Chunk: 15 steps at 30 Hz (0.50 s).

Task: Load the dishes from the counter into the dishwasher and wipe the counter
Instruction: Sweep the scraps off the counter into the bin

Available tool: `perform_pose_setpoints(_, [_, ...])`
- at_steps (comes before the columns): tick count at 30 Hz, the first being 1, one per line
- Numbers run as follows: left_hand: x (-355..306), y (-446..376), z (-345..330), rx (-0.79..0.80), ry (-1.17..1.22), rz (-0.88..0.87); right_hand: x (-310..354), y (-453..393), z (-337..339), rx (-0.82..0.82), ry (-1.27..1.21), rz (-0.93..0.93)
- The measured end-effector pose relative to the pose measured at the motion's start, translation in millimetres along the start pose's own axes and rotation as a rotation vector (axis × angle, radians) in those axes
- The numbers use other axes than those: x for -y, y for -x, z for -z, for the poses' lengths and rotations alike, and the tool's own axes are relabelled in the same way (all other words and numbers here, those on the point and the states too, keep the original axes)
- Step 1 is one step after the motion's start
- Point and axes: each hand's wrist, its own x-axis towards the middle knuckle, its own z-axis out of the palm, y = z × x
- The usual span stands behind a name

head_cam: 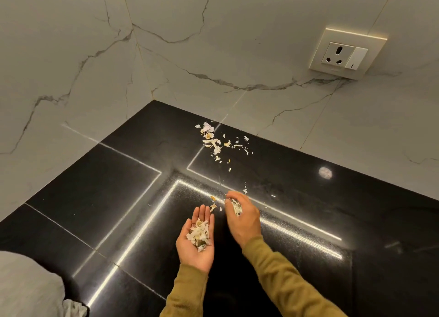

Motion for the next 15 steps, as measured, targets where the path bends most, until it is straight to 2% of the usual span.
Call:
perform_pose_setpoints(3, [0.8, 7.8, -4.8, -0.004, 0.02, 0.006, -17.5, -29.9, -2.9, 0.256, 0.205, -0.027])
perform_pose_setpoints(6, [1.2, 10.4, -5.3, -0.008, 0.023, 0.012, -23.1, -42.7, -19.3, 0.559, 0.4, 0.128])
perform_pose_setpoints(8, [-1.2, 10.9, -7.1, -0.025, 0.025, 0.013, -26.3, -45.1, -28.5, 0.675, 0.489, 0.241])
perform_pose_setpoints(10, [-0.8, 11.8, -7.3, -0.037, 0.012, 0.008, -31.4, -44.1, -28.1, 0.68, 0.452, 0.281])
perform_pose_setpoints(15, [0.0, 12.2, -7.1, -0.039, 0.001, 0.003, -66.2, -39.8, 6.0, 0.402, 0.412, 0.376])
